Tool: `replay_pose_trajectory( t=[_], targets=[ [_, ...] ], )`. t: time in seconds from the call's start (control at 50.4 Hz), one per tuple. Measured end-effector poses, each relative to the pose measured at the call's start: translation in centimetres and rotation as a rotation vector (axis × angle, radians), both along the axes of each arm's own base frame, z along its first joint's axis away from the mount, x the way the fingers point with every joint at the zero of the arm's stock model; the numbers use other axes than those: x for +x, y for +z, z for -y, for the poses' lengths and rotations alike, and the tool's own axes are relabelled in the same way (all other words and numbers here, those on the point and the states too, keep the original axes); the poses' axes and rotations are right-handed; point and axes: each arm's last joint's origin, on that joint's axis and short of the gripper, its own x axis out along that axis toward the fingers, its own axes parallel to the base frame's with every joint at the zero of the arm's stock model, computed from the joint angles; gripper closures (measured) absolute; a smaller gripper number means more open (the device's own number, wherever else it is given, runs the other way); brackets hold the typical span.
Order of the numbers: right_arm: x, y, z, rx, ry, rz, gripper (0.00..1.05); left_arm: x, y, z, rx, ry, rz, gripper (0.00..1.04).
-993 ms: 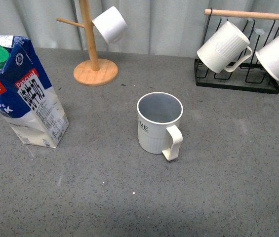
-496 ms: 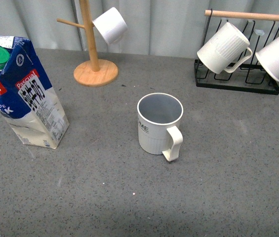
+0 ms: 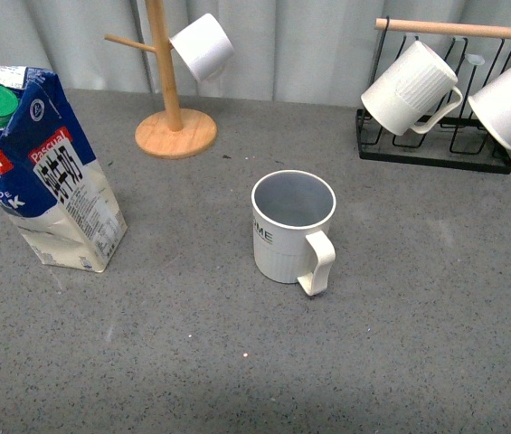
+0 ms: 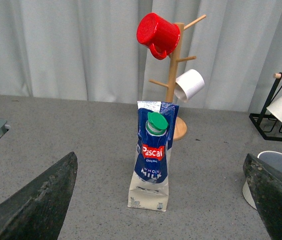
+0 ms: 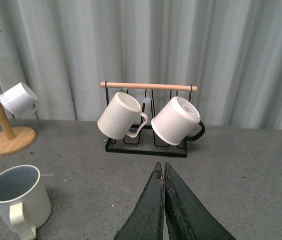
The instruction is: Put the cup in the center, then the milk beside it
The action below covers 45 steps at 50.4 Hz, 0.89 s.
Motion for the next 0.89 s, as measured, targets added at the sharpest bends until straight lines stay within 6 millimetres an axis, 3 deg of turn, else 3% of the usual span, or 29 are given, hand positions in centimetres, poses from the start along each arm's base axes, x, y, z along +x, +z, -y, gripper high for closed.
replay_pose_trajectory(
  t=[0.437,0.893],
  targets=[
    [-1.2,-0.3,0.0,0.0,0.002,-0.006,1.04,0.0,0.0,0.0,0.0,0.0,0.0,0.07],
    [-1.2,-0.3,0.0,-0.001,0.002,-0.006,0.32,0.0,0.0,0.0,0.0,0.0,0.0,0.07]
  ],
)
